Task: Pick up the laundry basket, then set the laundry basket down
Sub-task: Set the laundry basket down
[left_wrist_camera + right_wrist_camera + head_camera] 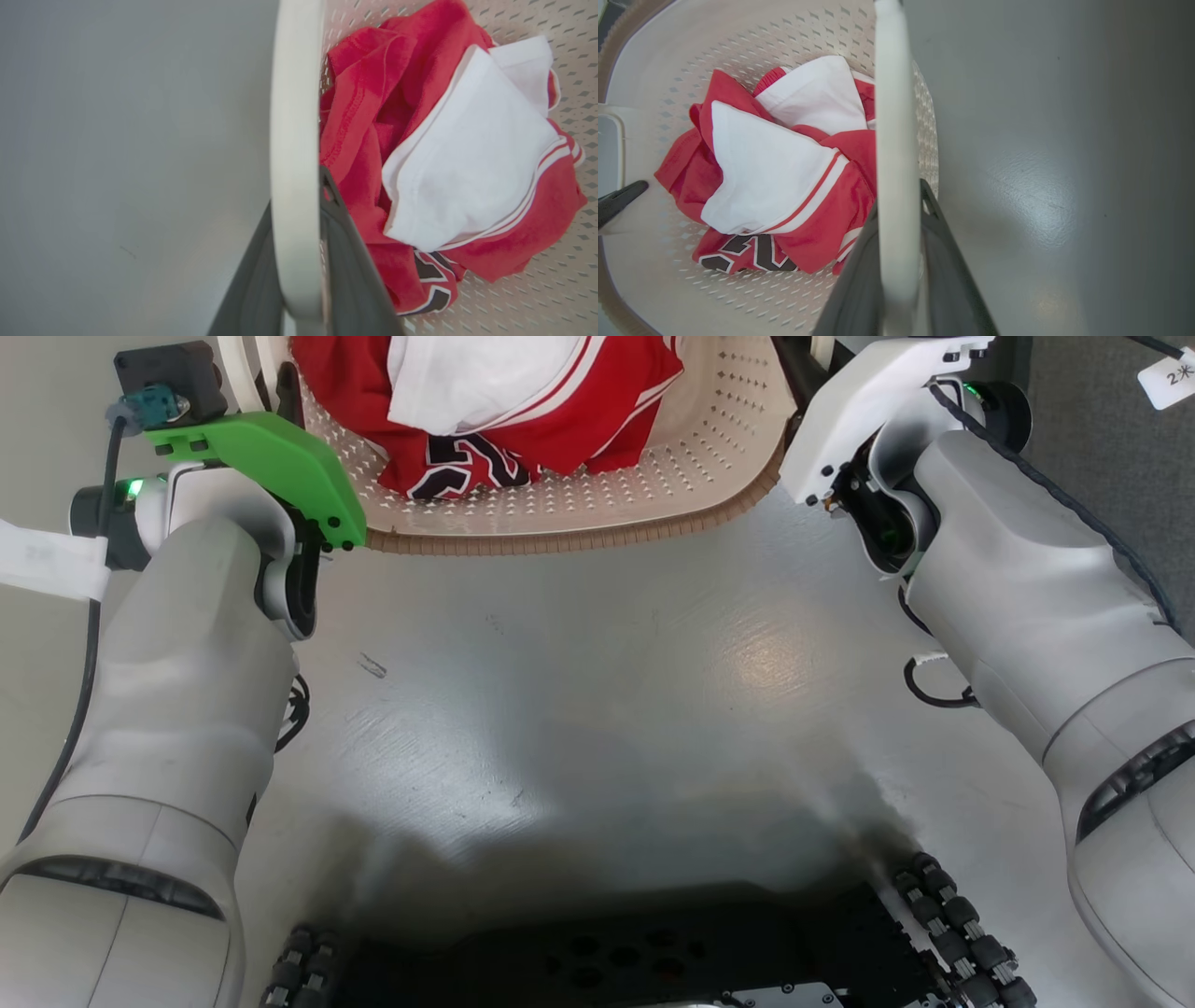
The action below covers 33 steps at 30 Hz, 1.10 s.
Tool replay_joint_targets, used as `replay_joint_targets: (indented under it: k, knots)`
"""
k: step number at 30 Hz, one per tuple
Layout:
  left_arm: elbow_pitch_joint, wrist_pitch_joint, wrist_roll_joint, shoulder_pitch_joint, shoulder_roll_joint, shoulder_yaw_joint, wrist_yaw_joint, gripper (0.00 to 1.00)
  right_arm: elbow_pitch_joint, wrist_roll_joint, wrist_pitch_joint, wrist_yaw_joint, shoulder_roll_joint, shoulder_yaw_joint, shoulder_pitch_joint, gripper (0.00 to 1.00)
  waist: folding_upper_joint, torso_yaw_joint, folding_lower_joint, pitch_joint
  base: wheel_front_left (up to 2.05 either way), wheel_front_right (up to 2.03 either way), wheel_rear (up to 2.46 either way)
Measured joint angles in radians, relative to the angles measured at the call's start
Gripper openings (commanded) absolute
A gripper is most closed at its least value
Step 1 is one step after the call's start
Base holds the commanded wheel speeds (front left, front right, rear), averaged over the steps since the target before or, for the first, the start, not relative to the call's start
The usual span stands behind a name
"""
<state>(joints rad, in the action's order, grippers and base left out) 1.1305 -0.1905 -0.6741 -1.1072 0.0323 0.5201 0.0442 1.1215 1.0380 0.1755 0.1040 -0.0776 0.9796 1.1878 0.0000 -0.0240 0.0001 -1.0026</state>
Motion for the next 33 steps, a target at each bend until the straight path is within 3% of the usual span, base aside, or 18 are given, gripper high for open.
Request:
replay_joint_targets:
  k: [10, 11, 12, 13, 14, 15, 33]
  knots:
    - [0.019, -0.015, 0.000, -0.016, -0.004, 0.000, -0.002, 0.00, 0.000, 0.010, 0.010, 0.000, 0.000, 0.009, 0.012, 0.00, 0.0000, 0.001, 0.0000, -0.009, 0.00, 0.00, 0.00]
    - [0.021, -0.017, 0.000, -0.016, -0.004, 0.001, -0.004, 0.14, 0.000, 0.010, 0.010, 0.000, 0.000, 0.010, 0.012, 0.00, 0.0000, 0.002, 0.0000, -0.010, 0.00, 0.00, 0.00]
    - [0.023, -0.020, 0.000, -0.016, -0.004, 0.002, -0.006, 0.45, 0.000, 0.010, 0.010, 0.000, 0.000, 0.011, 0.012, 0.36, 0.0000, 0.002, 0.0000, -0.010, 0.00, 0.00, 0.00]
    - [0.024, -0.021, 0.001, -0.017, -0.004, 0.003, -0.006, 0.96, 0.000, 0.011, 0.013, 0.001, 0.000, 0.011, 0.012, 0.51, 0.0000, 0.002, 0.0000, -0.010, 0.00, 0.00, 0.00]
    - [0.026, -0.021, 0.002, -0.017, -0.004, 0.004, -0.006, 1.00, -0.001, 0.011, 0.016, 0.008, 0.000, 0.012, 0.012, 0.51, 0.0000, 0.002, 0.0000, -0.011, 0.00, 0.00, 0.00]
    - [0.028, -0.021, 0.003, -0.017, -0.004, 0.005, -0.006, 1.00, -0.003, 0.011, 0.020, 0.017, 0.002, 0.013, 0.013, 1.00, 0.0000, 0.002, 0.0000, -0.011, 0.00, 0.00, 0.00]
    - [0.069, -0.032, 0.003, -0.020, -0.005, 0.005, -0.010, 1.00, 0.009, 0.030, 0.035, 0.019, 0.014, 0.022, 0.014, 1.00, 0.0000, -0.003, -0.0001, 0.015, 0.00, 0.00, 0.00]
